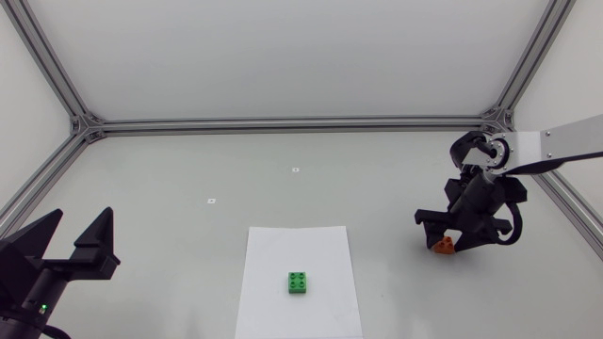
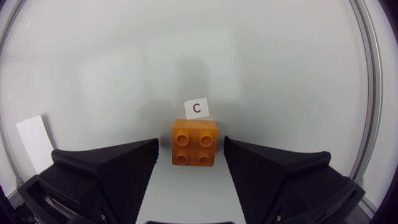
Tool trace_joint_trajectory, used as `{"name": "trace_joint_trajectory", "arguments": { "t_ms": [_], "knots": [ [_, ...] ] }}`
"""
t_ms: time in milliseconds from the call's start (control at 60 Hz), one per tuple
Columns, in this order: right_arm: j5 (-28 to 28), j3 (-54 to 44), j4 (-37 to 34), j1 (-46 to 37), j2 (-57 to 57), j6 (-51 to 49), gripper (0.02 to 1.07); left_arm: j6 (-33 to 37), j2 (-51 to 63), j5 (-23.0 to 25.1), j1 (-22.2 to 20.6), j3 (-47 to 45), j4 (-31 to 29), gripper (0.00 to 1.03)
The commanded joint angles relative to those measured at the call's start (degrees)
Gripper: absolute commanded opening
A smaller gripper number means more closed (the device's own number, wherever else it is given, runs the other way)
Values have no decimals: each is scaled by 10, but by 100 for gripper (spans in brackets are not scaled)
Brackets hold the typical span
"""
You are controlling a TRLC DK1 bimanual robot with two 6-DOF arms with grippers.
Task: Pick up the orange 2x2 brick with the right arm and stack it on top of the green 2x2 brick in the center
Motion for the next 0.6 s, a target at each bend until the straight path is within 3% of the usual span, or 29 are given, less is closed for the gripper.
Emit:
{"name": "trace_joint_trajectory", "arguments": {
  "t_ms": [0, 583],
  "knots": [
    [-1, -11, 1, -6, -3, 9, 74, 8, -5, 3, 1, -23, -9, 99],
    [3, -12, 8, -6, -8, 7, 61, 8, -5, 2, 1, -23, -9, 99]
  ]
}}
